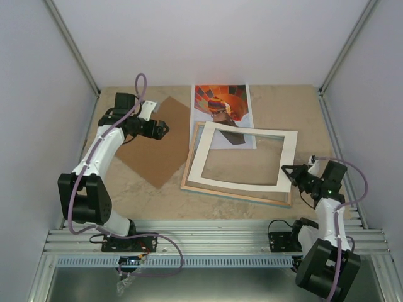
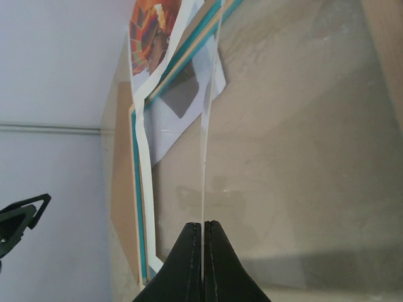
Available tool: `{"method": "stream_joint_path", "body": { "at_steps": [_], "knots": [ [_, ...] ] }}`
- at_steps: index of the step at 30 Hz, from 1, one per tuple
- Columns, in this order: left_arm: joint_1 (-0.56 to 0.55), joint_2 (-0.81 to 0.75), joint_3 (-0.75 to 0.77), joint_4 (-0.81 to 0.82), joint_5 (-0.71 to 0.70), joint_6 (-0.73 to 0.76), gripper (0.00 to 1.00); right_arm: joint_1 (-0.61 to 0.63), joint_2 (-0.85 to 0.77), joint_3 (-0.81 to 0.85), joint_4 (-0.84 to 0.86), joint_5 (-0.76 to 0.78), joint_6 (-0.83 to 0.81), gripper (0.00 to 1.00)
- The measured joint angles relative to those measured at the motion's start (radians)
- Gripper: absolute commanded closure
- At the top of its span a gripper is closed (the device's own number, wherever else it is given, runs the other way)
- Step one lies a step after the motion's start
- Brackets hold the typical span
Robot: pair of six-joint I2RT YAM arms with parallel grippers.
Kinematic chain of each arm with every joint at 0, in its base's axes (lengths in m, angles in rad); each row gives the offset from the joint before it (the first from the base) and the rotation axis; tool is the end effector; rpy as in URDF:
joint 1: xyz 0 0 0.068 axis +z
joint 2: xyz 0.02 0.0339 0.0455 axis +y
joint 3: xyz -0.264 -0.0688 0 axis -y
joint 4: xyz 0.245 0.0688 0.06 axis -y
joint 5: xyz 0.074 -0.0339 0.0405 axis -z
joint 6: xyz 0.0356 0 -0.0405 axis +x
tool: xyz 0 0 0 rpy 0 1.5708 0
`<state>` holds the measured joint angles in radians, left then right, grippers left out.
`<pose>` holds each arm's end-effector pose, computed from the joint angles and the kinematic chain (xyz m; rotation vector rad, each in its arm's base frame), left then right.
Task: Put the photo into the frame
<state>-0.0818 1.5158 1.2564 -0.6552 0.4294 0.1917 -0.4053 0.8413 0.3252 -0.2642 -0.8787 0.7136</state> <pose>0.3203 -0.0411 0.2880 0.5088 2.3774 -0.4826 0.1537 -0.0361 0.1736 0.8147 2.1268 1.1811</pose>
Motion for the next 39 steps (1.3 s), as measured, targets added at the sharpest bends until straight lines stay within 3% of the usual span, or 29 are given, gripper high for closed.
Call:
{"method": "stream_joint_path", "body": {
  "at_steps": [10,18,33,34,36,39],
  "knots": [
    [-0.001,0.022,0.005,0.009,0.002,-0.006,0.11,0.005,-0.008,-0.012,-0.052,0.013,-0.046,0.99],
    [-0.005,0.041,0.012,0.016,0.005,-0.010,0.11,0.049,0.075,0.035,-0.087,0.012,-0.099,0.99],
    [-0.005,0.046,0.016,0.027,0.003,-0.010,0.10,0.074,0.143,0.083,-0.046,0.012,-0.145,0.99],
    [-0.005,0.047,0.018,0.027,0.003,-0.009,0.10,0.077,0.147,0.083,-0.042,0.012,-0.145,0.94],
    [-0.005,0.049,0.022,0.028,0.003,-0.009,0.10,0.084,0.157,0.083,-0.039,0.012,-0.145,0.70],
    [-0.005,0.050,0.024,0.031,0.003,-0.010,0.10,0.090,0.166,0.083,-0.048,0.016,-0.146,0.45]
  ]
}}
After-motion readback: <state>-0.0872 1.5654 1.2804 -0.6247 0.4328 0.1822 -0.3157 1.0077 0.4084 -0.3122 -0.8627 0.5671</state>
